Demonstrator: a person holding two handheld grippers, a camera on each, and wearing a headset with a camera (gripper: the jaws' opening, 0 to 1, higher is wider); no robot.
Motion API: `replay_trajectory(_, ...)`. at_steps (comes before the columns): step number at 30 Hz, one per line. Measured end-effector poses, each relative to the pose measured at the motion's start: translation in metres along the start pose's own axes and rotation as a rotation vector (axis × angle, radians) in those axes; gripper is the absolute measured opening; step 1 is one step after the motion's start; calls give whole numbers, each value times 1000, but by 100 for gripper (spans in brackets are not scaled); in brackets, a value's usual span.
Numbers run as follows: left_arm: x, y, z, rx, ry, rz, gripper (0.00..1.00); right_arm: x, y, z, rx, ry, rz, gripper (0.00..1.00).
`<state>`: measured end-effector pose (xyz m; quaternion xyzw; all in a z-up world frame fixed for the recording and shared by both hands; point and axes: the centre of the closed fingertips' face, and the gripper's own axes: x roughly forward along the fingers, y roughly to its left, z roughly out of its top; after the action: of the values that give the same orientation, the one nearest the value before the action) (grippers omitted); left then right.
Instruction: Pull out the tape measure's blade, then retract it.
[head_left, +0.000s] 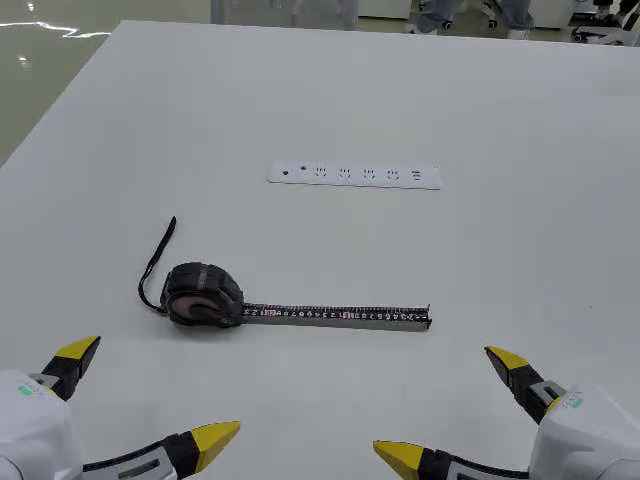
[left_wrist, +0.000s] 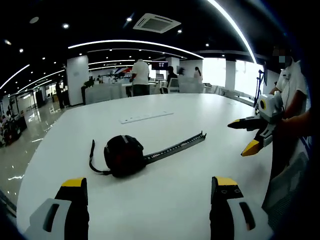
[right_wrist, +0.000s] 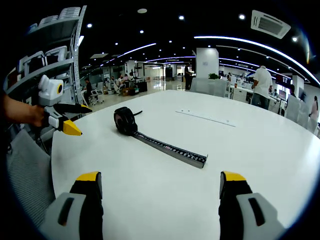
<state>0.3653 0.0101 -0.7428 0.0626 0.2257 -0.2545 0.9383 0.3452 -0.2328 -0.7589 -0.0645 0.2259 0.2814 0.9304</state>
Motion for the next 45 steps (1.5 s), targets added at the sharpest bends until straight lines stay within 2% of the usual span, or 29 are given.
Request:
replay_trajectory(16, 0, 1, 5, -36, -14, 71, 100, 0, -3, 2, 4, -4, 4, 100)
replay_trajectory(26, 5, 0, 7, -51, -8, 103, 100, 2, -2, 0, 5, 3, 28, 99)
replay_trajectory(35, 9, 2, 7, -75, -6, 148, 100, 5, -7, 2, -16, -14, 69, 98)
replay_trajectory(40, 14, 1, 9, -87, -2, 160, 100, 8, -9, 1, -33, -31, 119, 94)
replay_trajectory(45, 17, 6, 12, -85, -3, 192, 100, 12, -14, -1, -46, -33, 155, 90)
